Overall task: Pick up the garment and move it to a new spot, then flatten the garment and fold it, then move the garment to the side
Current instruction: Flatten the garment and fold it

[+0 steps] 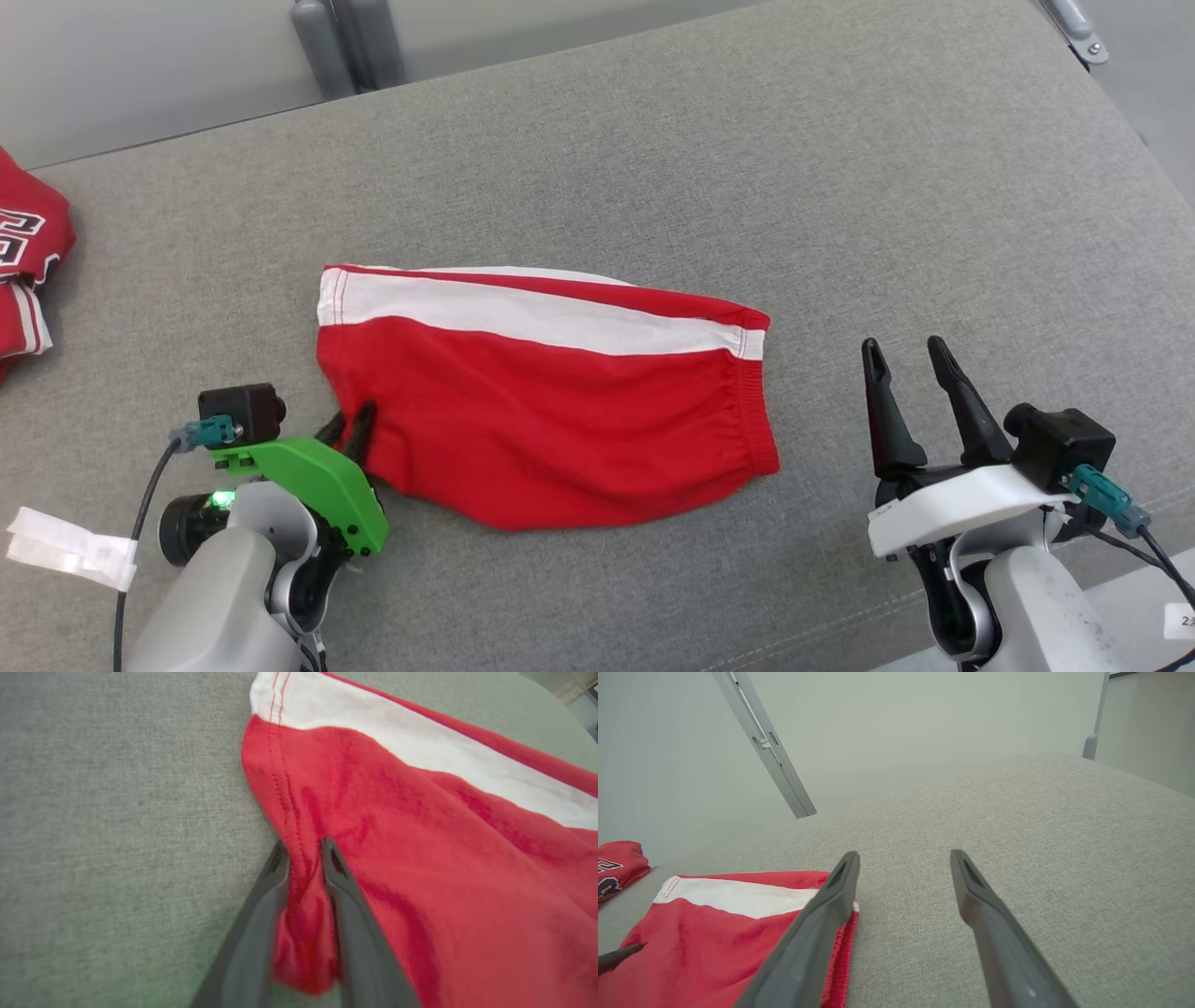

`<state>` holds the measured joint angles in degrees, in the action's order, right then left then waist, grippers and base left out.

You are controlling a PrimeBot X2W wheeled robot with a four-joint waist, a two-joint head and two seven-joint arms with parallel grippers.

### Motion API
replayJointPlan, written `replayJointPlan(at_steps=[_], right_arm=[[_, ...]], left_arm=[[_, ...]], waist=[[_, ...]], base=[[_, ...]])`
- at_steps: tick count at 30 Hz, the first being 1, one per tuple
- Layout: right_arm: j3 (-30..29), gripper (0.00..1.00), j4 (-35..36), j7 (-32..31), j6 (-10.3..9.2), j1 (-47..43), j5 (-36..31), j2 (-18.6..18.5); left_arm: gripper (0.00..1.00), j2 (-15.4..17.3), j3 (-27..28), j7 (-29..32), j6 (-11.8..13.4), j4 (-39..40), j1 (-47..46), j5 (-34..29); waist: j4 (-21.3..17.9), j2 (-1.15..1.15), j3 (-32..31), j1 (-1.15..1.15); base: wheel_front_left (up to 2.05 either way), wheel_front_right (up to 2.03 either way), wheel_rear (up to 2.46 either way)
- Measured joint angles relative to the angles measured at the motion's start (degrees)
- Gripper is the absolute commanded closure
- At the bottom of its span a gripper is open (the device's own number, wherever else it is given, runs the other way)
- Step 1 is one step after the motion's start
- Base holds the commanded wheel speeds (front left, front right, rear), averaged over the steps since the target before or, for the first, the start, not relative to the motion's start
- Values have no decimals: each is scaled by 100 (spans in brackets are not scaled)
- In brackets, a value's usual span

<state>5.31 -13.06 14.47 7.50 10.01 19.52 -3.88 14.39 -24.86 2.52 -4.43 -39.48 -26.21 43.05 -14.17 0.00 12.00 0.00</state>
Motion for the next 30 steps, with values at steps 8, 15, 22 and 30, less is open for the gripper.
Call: replayJointPlan(at_steps=[8, 15, 22, 30], right_arm=[[-63, 0, -10, 23, 0, -1, 1, 12], [-105, 0, -9, 25, 0, -10, -1, 0], [-120, 0, -11, 24, 0, -18, -3, -38], [-156, 0, -8, -78, 0, -20, -52, -105]], left_arm=[[100, 15, 75, -171, 45, 335, 283, 81], [100, 37, 225, -397, 193, 895, 771, 274], [100, -4, 313, -495, 532, 1689, 1556, 410], [82, -74, 298, -481, 857, 2229, 1992, 439]], waist=[[107, 0, -56, 0], [328, 0, -123, 0], [554, 0, -171, 0], [686, 0, -216, 0]], base=[[0, 0, 0], [0, 0, 0], [0, 0, 0], [0, 0, 0]])
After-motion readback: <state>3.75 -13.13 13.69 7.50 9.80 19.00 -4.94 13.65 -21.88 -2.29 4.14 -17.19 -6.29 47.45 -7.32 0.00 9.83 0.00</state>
